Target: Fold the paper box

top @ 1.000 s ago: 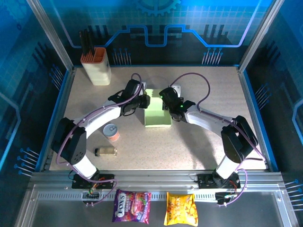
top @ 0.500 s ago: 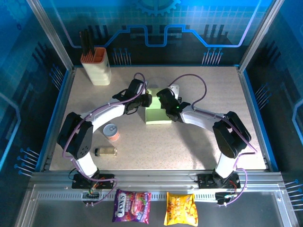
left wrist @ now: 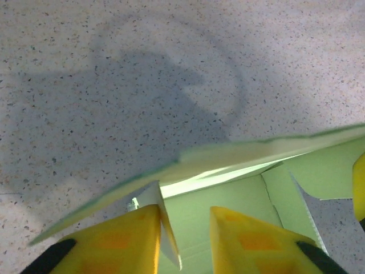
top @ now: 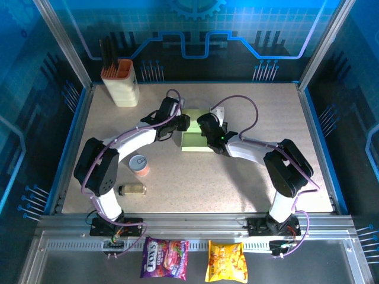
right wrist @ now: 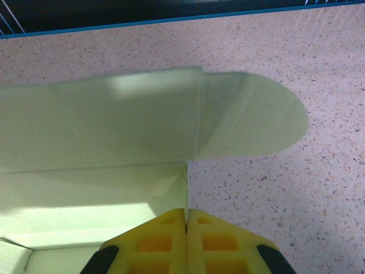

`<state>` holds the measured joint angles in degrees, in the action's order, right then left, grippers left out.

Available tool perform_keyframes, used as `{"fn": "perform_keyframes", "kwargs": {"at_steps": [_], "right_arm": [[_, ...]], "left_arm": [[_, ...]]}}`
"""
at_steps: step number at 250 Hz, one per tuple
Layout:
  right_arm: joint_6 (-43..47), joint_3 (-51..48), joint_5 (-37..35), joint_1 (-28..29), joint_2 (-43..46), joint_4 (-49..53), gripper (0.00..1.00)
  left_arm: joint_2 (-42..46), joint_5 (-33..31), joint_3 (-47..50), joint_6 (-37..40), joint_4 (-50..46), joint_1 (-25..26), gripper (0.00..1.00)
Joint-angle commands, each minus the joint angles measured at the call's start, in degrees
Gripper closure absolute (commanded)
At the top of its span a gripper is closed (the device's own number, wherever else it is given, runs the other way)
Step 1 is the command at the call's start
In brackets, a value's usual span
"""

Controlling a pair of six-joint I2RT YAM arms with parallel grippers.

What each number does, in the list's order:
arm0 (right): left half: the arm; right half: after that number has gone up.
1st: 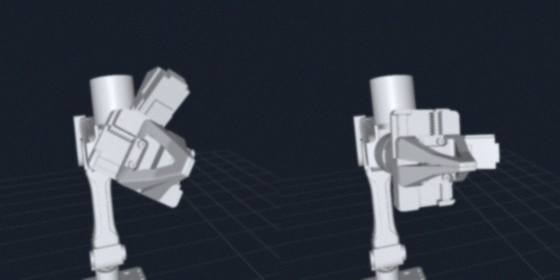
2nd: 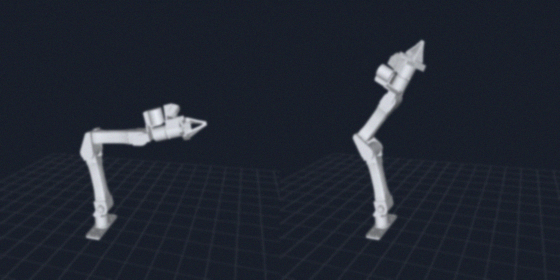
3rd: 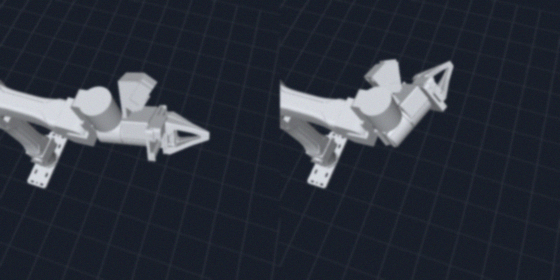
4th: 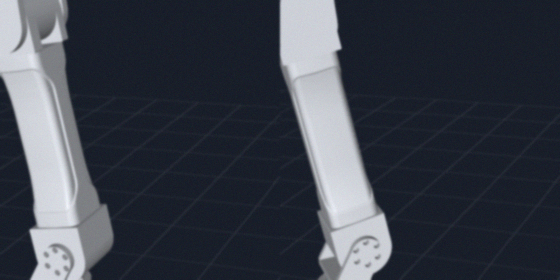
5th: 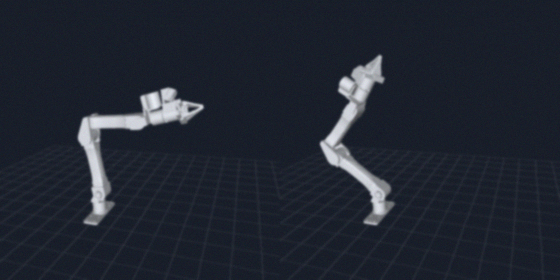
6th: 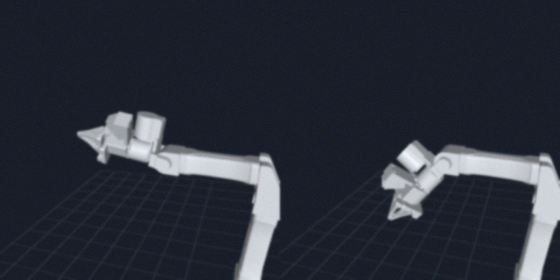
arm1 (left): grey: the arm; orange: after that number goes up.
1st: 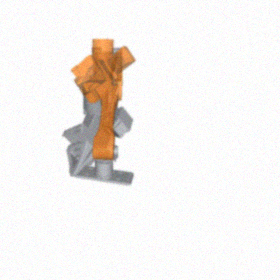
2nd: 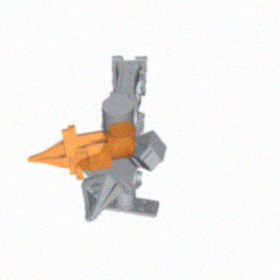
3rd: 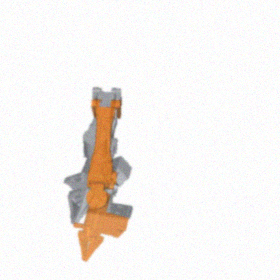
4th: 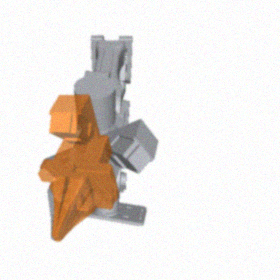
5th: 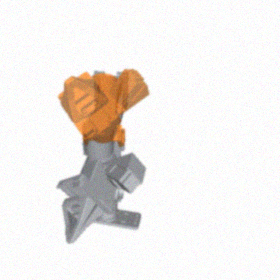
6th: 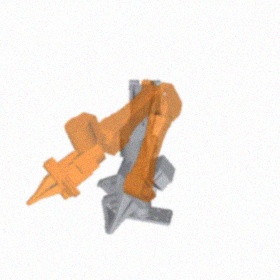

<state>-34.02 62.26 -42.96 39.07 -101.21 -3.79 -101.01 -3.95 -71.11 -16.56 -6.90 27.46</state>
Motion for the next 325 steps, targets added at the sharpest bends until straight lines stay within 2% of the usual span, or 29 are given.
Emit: {"fn": "perform_keyframes", "kwargs": {"at_steps": [1, 199, 325], "right_arm": [[0.46, -1.58, 2.02, 2.28, -0.82, -3.53, 1.0], [2.62, -10.65, -2.52, 6.61, 3.29, -5.35, 1.0], [3.52, -19.12, -8.22, 10.89, 5.78, -13.7, 1.0]], "left_arm": [[-0.1, 6.27, 1.3, -0.09, 4.34, 0.84, 0.73], [8.11, 5.17, 12.62, -1.2, 3.21, 3.11, 0.7], [17.89, 4.3, 20.26, -2.45, 2.06, 5.19, 0.59]]}}
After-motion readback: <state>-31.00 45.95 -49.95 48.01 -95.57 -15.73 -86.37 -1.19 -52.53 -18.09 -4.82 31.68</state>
